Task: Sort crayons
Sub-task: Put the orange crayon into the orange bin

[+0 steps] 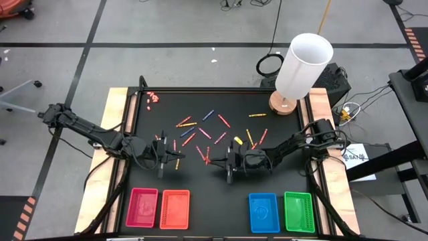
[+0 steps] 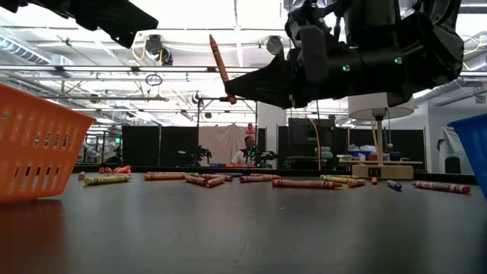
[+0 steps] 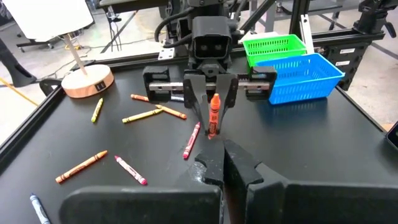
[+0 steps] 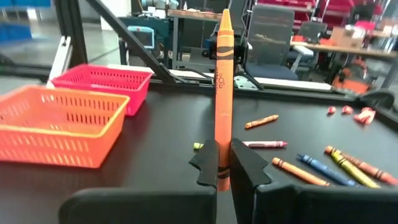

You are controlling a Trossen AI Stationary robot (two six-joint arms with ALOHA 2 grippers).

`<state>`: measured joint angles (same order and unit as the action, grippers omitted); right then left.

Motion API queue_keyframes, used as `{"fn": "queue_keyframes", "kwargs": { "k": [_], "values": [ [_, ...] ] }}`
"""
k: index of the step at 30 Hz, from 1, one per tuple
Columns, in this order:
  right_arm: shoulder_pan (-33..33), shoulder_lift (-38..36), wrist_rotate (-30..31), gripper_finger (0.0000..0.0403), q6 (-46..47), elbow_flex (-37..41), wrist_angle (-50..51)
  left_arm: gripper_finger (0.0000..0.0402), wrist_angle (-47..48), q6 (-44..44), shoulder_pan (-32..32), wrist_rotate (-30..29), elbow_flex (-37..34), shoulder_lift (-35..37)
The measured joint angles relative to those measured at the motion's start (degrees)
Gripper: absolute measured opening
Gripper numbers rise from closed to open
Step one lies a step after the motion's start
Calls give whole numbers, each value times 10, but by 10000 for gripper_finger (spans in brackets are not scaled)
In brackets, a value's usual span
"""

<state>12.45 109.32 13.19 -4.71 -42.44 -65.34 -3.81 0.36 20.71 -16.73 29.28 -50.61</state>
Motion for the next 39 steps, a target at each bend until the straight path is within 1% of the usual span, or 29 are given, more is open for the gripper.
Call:
{"fn": "queue_keyframes", "kwargs": {
  "k": [15, 19, 23, 33, 39],
  "values": [
    [0, -3, 0, 2, -244, 0, 0, 0, 0, 0, 0, 0, 0, 0],
    [0, -3, 0, 2, -288, 0, -1, 0, 0, 0, 0, 0, 0, 0],
    [0, -3, 1, 2, -306, 0, -5, 0, 0, 0, 0, 0, 0, 0],
    [0, -3, 2, 2, -305, 0, -5, 0, 0, 0, 0, 0, 0, 0],
    [0, -3, 2, 2, -287, 0, -4, 0, 0, 1, 0, 0, 0, 0]
  ]
}}
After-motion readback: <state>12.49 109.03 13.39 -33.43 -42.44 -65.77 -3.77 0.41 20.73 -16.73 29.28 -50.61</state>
